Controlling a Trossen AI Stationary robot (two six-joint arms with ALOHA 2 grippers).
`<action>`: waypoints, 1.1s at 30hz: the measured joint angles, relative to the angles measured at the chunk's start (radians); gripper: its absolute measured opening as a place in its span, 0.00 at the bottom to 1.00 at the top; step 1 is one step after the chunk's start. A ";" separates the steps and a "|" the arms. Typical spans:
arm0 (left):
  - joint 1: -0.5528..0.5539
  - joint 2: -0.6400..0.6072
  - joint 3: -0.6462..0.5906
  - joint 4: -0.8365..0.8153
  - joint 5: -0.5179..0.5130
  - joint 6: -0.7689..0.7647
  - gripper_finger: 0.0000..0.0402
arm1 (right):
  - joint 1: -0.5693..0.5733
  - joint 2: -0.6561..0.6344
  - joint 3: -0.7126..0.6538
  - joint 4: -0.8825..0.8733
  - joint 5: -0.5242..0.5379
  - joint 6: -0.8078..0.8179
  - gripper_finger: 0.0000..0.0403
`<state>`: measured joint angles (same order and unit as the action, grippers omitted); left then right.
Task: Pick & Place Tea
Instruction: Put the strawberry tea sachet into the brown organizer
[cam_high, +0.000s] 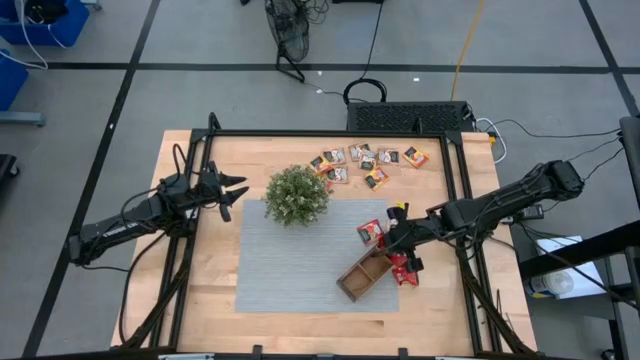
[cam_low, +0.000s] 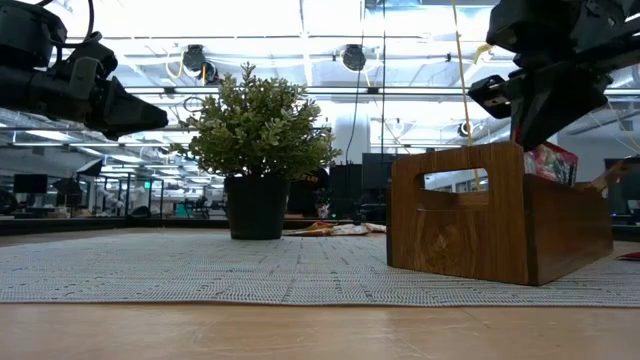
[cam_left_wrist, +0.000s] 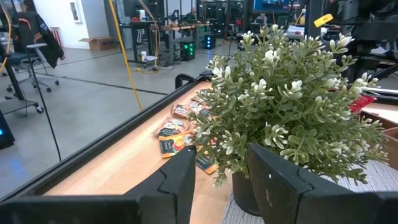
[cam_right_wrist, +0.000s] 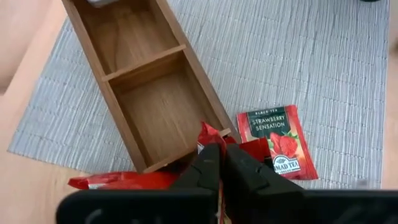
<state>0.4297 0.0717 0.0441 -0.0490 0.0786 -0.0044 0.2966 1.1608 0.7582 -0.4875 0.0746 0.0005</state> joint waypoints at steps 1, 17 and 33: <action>0.000 0.000 0.000 0.000 0.000 0.000 0.37 | 0.000 -0.003 0.000 0.004 0.000 0.007 0.01; 0.000 0.000 0.000 0.000 0.000 0.000 0.37 | 0.025 -0.125 -0.142 0.238 0.031 0.078 0.00; 0.000 0.000 0.000 0.000 0.000 0.000 0.37 | 0.041 -0.398 -0.523 0.670 0.060 0.083 0.00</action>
<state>0.4294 0.0719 0.0440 -0.0490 0.0788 -0.0044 0.3378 0.7630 0.2354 0.1828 0.1344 0.0833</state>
